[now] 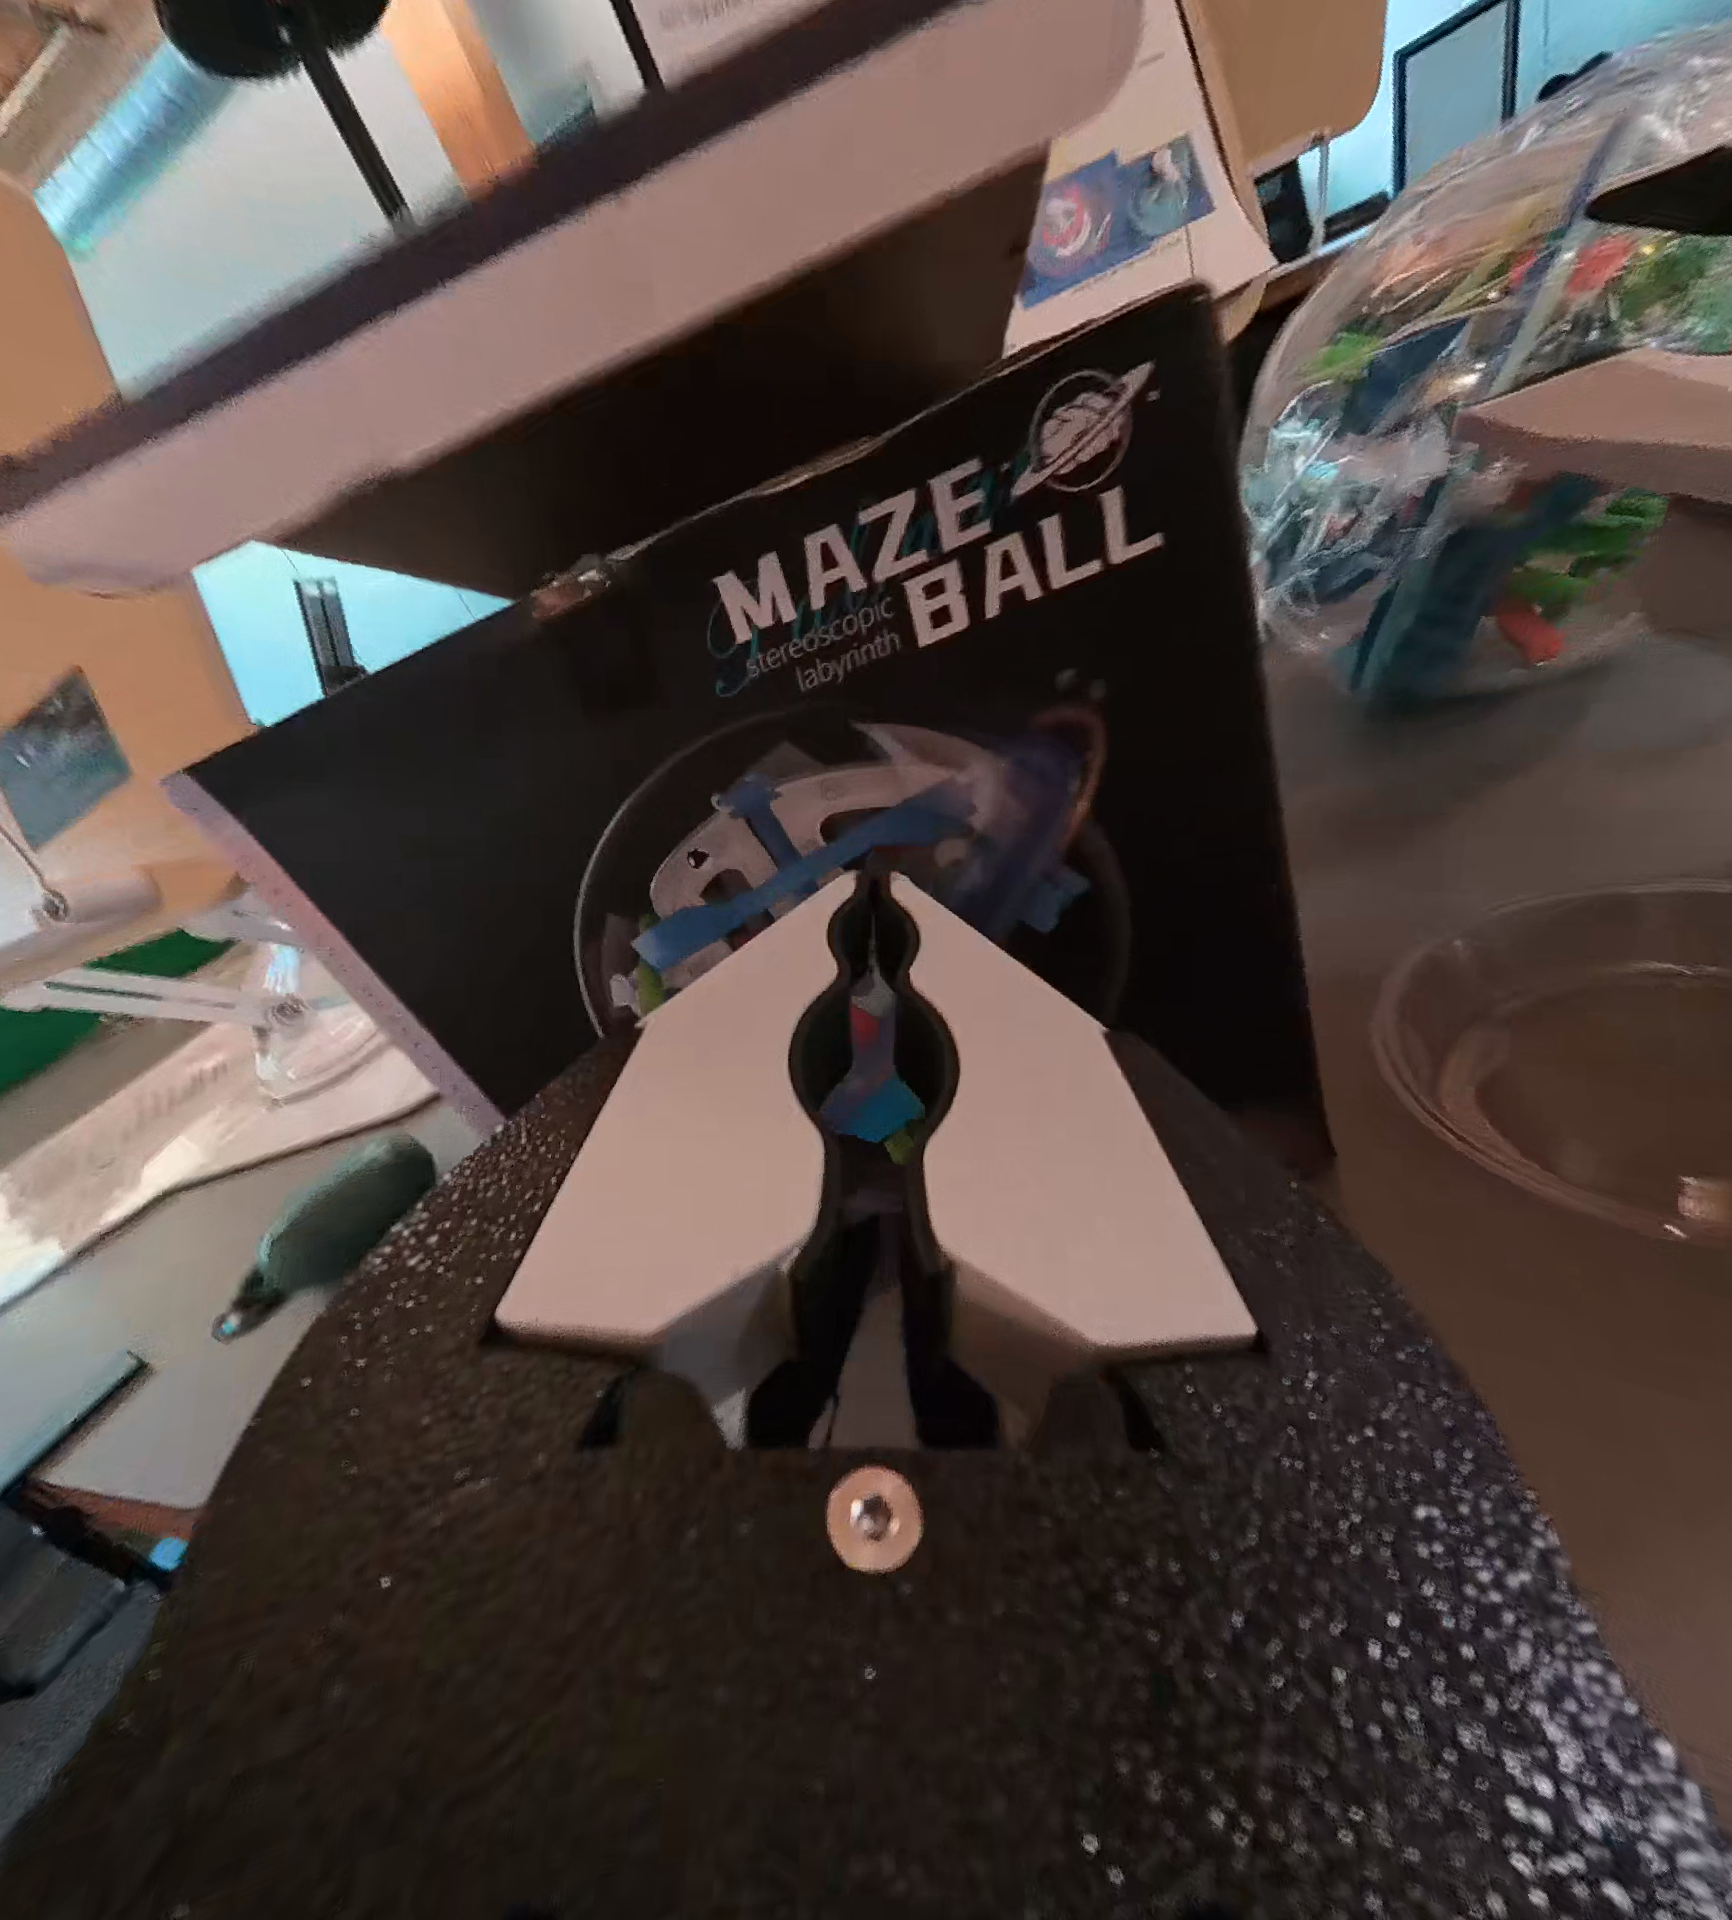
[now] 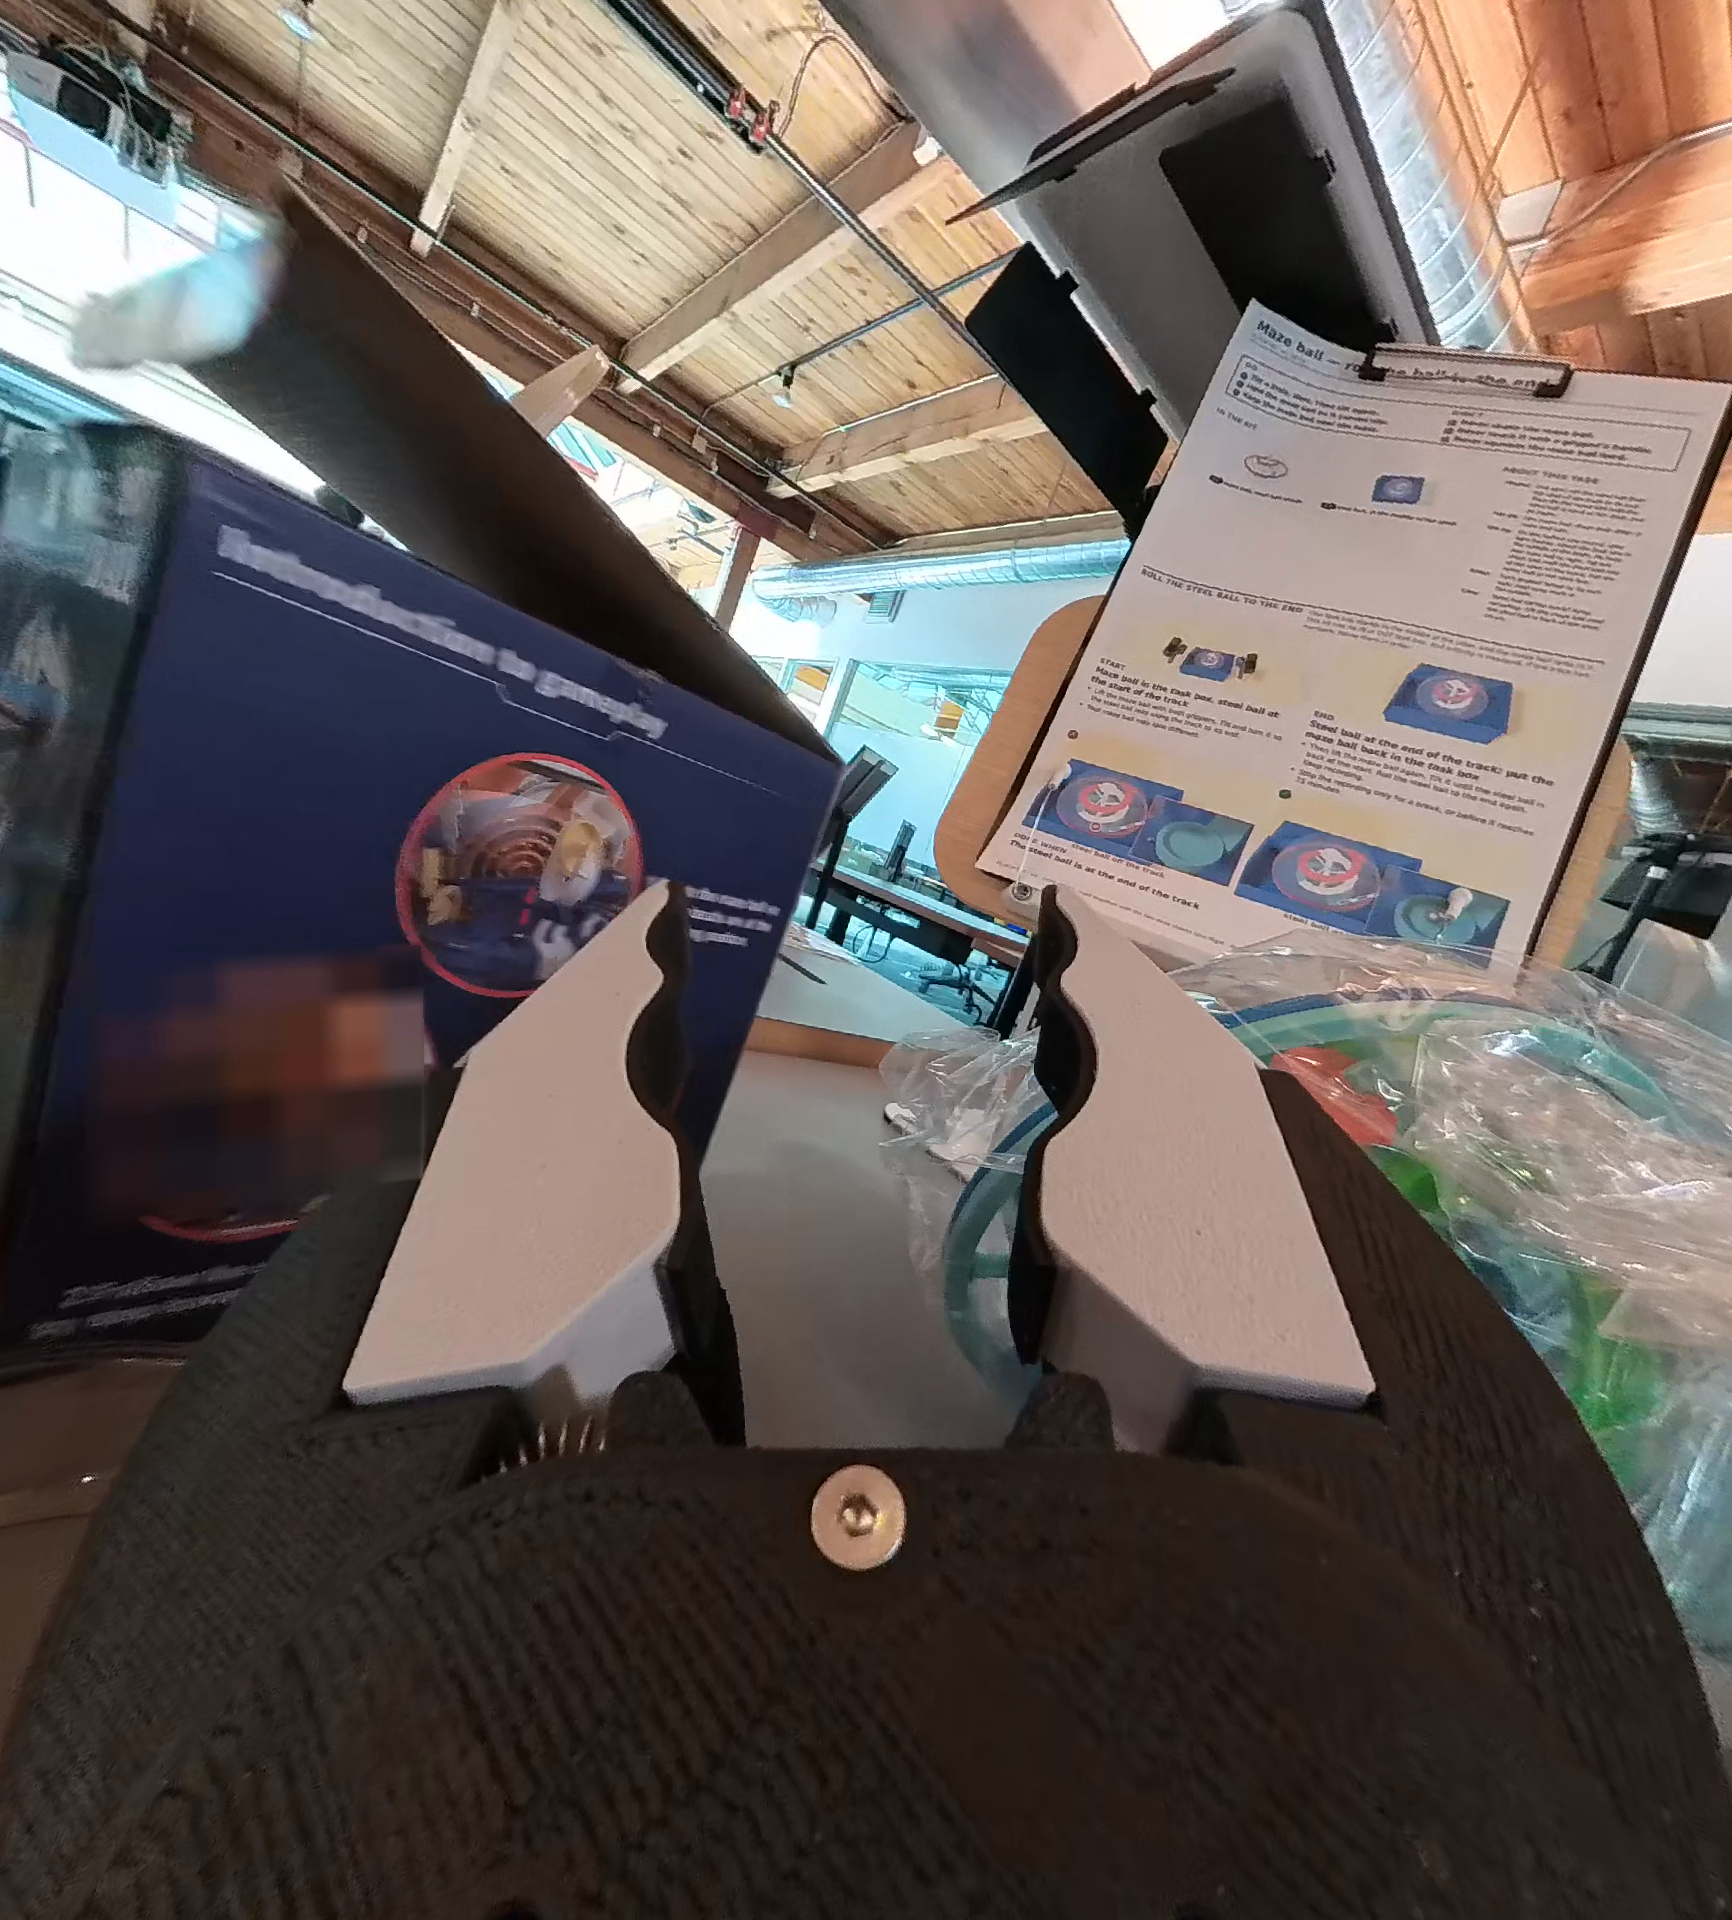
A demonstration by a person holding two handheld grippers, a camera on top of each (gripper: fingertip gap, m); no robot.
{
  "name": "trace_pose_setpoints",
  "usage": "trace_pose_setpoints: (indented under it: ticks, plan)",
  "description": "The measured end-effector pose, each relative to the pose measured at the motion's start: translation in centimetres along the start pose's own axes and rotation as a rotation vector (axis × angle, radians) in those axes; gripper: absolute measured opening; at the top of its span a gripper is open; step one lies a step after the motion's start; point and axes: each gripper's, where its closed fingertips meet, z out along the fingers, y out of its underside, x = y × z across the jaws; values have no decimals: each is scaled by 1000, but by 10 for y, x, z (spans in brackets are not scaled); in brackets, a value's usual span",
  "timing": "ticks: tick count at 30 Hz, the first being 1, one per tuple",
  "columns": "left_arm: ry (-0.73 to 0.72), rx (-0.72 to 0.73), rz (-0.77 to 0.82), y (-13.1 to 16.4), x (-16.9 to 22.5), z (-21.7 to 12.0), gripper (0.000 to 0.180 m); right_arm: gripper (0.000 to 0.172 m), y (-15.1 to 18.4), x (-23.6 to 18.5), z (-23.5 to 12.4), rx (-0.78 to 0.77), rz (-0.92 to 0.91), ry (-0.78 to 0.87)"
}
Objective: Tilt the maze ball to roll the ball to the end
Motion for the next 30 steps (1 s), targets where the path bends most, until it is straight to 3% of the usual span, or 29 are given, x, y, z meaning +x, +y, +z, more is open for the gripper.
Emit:
trace_pose_setpoints:
  ticks: [3,12,16,19,23,24,28,30]
  plan:
    - [-89,-37,115,5,-10,21,0,66,0,2,0,2,17,8]
    - [-47,-151,119,18,-1,100,0,65,2,8,-1,3,51,28]
    - [-52,-253,112,40,-6,138,0,63,3,5,1,1,44,10]
    - [-48,-215,75,35,9,131,0,63,2,8,-2,1,40,25]
    - [-37,-91,26,12,31,86,1,66,-7,20,-19,13,-27,59]
    - [3,-72,-11,9,40,74,12,68,-8,26,-25,12,-44,70]
    - [356,-214,-299,13,103,39,99,69,-7,52,-44,-9,-118,116]
    - [527,-308,-399,13,131,25,113,69,-5,66,-51,-22,-119,141]
